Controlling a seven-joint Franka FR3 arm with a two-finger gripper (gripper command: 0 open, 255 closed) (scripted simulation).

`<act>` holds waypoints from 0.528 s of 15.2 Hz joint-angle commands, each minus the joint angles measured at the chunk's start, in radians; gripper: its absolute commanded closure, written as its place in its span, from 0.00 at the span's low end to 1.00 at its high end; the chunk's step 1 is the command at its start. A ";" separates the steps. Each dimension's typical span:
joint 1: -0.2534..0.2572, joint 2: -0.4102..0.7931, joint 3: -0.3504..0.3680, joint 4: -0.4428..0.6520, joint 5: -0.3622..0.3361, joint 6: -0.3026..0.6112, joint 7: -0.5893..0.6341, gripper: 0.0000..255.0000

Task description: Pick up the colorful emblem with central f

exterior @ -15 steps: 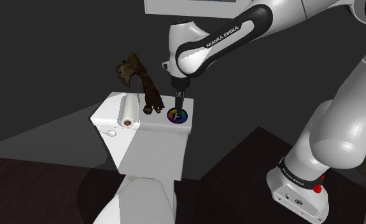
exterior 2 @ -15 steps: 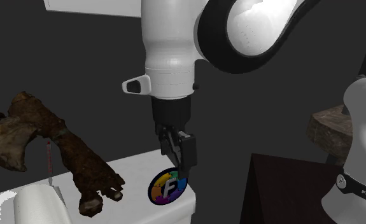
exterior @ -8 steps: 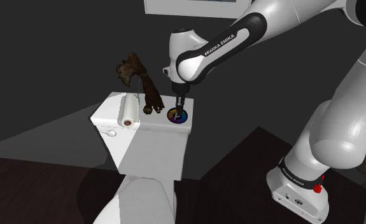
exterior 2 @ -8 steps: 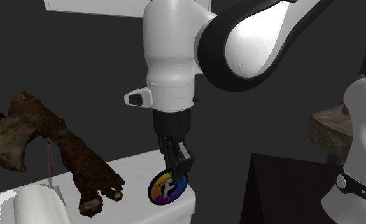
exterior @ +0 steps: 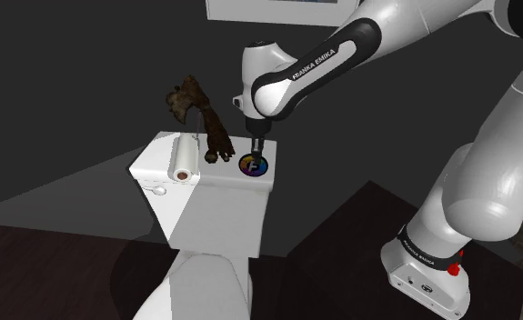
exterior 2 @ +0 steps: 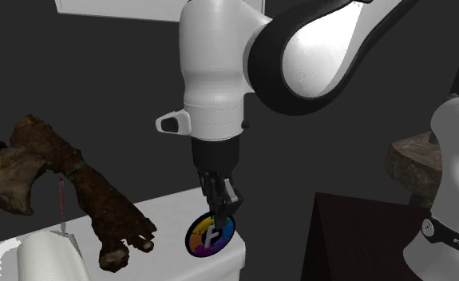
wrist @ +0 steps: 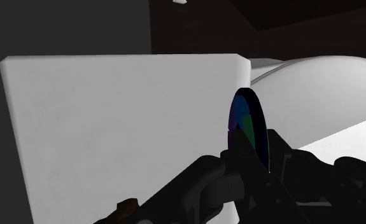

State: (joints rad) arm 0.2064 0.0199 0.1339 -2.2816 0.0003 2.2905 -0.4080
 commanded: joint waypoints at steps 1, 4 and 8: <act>0.000 -0.008 0.001 0.005 0.002 -0.014 0.000 1.00; 0.000 -0.031 0.000 0.022 0.005 -0.054 -0.003 1.00; 0.000 -0.059 0.000 0.048 0.010 -0.107 -0.006 1.00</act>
State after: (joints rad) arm 0.2058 -0.0292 0.1332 -2.2386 0.0084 2.1984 -0.4144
